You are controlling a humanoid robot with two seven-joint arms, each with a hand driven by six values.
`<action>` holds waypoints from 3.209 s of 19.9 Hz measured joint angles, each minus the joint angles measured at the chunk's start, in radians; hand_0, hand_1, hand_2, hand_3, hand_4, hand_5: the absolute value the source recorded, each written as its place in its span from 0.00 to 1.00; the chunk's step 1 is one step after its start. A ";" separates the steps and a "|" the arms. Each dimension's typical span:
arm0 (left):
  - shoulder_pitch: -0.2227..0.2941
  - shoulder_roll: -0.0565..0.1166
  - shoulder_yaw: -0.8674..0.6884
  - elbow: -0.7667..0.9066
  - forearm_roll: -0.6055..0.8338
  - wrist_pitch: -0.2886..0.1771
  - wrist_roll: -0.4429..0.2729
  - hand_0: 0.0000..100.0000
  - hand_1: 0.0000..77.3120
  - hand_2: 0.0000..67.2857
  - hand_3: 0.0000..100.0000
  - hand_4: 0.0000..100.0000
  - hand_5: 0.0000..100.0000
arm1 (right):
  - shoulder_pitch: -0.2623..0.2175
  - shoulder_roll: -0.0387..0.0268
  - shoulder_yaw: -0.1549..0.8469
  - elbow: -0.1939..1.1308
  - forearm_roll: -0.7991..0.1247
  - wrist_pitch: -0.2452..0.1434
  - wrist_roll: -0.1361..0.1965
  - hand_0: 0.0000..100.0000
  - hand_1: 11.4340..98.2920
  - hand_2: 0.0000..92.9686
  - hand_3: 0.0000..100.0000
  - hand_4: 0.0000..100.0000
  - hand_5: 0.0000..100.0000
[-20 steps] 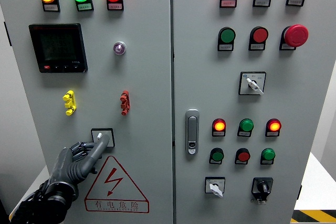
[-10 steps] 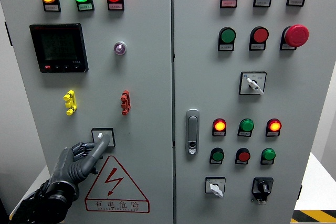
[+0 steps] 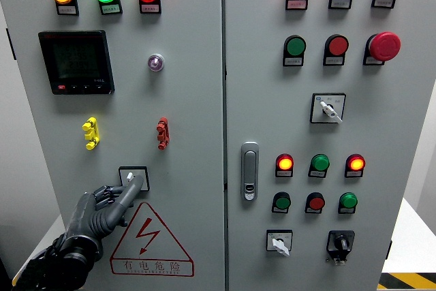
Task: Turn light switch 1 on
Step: 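Twist the rotary switch knob clockwise with the left hand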
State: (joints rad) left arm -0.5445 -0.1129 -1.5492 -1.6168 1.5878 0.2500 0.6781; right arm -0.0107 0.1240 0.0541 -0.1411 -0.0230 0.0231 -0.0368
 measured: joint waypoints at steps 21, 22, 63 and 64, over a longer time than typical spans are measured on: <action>-0.011 0.001 0.001 0.000 0.000 -0.001 0.014 0.25 0.65 0.79 0.75 0.93 0.70 | 0.000 -0.0007 0.000 0.000 0.000 0.000 0.000 0.00 0.10 0.00 0.20 0.19 0.11; -0.011 0.001 0.001 0.000 0.000 -0.001 0.014 0.26 0.64 0.79 0.75 0.93 0.70 | 0.000 -0.0004 0.000 0.000 0.000 0.000 0.000 0.00 0.10 0.00 0.20 0.19 0.11; -0.022 0.004 0.008 0.001 -0.001 -0.003 0.035 0.55 0.55 0.79 0.75 0.94 0.73 | 0.000 0.0000 0.000 0.000 0.000 0.000 0.000 0.00 0.09 0.00 0.20 0.19 0.10; -0.022 0.004 0.008 0.001 -0.001 -0.003 0.035 0.55 0.54 0.79 0.76 0.94 0.73 | 0.000 0.0000 0.000 0.000 0.000 -0.001 0.000 0.00 0.09 0.00 0.20 0.19 0.10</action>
State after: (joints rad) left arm -0.5663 -0.1091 -1.5415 -1.6154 1.5872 0.2470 0.7133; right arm -0.0109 0.1240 0.0542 -0.1411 -0.0230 0.0225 -0.0369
